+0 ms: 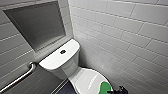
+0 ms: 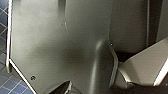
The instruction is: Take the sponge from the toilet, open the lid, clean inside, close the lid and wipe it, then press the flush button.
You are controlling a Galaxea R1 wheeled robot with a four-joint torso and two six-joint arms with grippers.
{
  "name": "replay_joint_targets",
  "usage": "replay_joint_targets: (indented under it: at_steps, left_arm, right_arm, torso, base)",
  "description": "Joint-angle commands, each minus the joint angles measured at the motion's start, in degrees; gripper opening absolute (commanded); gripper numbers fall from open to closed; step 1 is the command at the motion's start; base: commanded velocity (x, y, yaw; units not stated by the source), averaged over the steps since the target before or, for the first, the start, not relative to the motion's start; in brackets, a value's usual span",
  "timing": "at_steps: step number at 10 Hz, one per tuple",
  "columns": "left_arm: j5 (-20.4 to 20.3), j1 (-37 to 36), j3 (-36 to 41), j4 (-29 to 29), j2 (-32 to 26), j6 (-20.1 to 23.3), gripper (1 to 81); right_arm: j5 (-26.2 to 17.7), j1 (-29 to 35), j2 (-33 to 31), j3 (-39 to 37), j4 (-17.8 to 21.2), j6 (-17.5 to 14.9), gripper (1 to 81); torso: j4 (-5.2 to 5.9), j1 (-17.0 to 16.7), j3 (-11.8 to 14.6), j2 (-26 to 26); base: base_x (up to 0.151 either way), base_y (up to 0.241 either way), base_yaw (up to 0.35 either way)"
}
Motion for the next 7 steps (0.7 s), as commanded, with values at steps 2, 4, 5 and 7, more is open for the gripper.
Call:
replay_joint_targets:
  at_steps: [2, 4, 5, 7]
  left_arm:
    - [4.43, 0.93, 0.19, 0.23, 0.03, -0.08, 81.1]
    - [4.43, 0.93, 0.19, 0.23, 0.20, -0.08, 81.1]
    - [4.43, 0.93, 0.19, 0.23, 0.21, 0.01, 81.1]
    - [4.43, 0.93, 0.19, 0.23, 0.21, -0.08, 81.1]
  right_arm:
    - [-12.22, 8.69, 2.89, -6.92, 2.33, 3.21, 81.1]
    - [-15.31, 10.10, 4.83, -10.53, 2.42, 4.62, 81.1]
    - [-15.66, 10.71, 5.01, -10.98, 2.68, 4.80, 81.1]
    - [-15.66, 11.77, 5.10, -9.40, 2.51, 4.80, 81.1]
  torso:
    - [0.00, 0.02, 0.00, 0.00]
    - [0.00, 0.02, -0.02, 0.00]
    - [0.00, 0.02, -0.02, 0.00]
    - [0.00, 0.02, -0.02, 0.00]
  base:
    - [0.000, 0.000, 0.000]
    - [0.000, 0.000, 0.000]
    - [0.000, 0.000, 0.000]
    - [0.000, 0.000, 0.000]
